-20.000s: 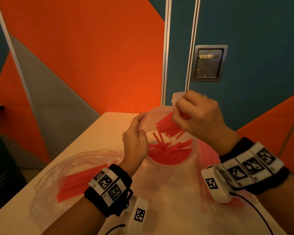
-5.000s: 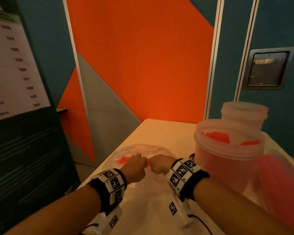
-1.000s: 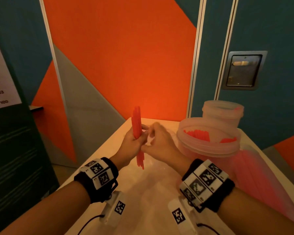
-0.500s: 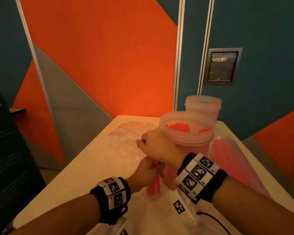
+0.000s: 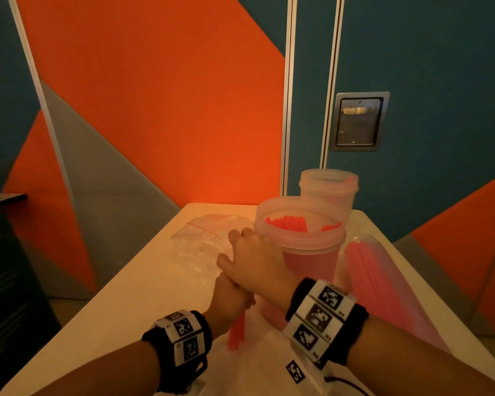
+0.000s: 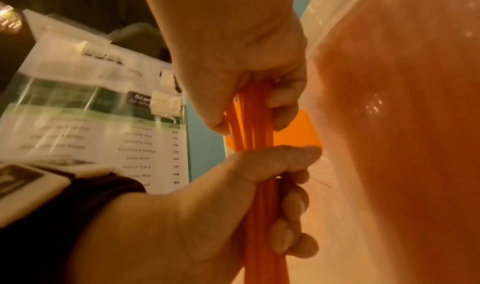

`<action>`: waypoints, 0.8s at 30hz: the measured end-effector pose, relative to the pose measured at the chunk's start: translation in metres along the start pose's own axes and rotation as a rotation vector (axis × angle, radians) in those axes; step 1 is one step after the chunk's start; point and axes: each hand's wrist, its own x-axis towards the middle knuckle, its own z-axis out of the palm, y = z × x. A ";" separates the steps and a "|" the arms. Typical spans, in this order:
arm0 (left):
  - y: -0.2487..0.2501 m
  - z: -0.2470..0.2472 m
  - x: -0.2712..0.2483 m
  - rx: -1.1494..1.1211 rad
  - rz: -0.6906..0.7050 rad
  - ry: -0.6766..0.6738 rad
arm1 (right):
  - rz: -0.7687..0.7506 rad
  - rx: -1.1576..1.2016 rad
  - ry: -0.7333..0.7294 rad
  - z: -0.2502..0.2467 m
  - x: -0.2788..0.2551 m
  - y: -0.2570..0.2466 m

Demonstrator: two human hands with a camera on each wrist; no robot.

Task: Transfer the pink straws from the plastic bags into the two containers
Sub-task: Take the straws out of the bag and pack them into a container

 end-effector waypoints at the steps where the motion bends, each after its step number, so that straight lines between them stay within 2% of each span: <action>1: -0.003 0.001 -0.002 0.041 0.011 0.014 | -0.006 -0.016 -0.020 0.003 -0.002 0.000; 6: -0.004 0.002 -0.006 0.046 0.018 0.021 | -0.097 -0.030 -0.051 0.003 -0.003 0.004; 9: 0.013 -0.002 -0.006 0.021 0.130 0.021 | -0.183 -0.001 -0.059 -0.017 -0.003 0.000; 12: 0.058 -0.008 0.005 -0.003 0.266 0.107 | -0.226 0.062 0.119 -0.062 0.005 -0.003; 15: 0.118 -0.013 0.023 0.026 0.468 0.222 | -0.265 0.126 0.325 -0.117 0.021 -0.007; 18: 0.167 -0.007 0.043 -0.057 0.526 0.275 | -0.276 0.056 0.457 -0.165 0.043 -0.001; 21: 0.192 0.011 0.068 -0.179 0.526 0.229 | -0.239 -0.014 0.487 -0.193 0.059 0.018; 24: 0.193 0.035 0.086 -0.259 0.480 0.109 | -0.161 -0.066 0.449 -0.194 0.068 0.045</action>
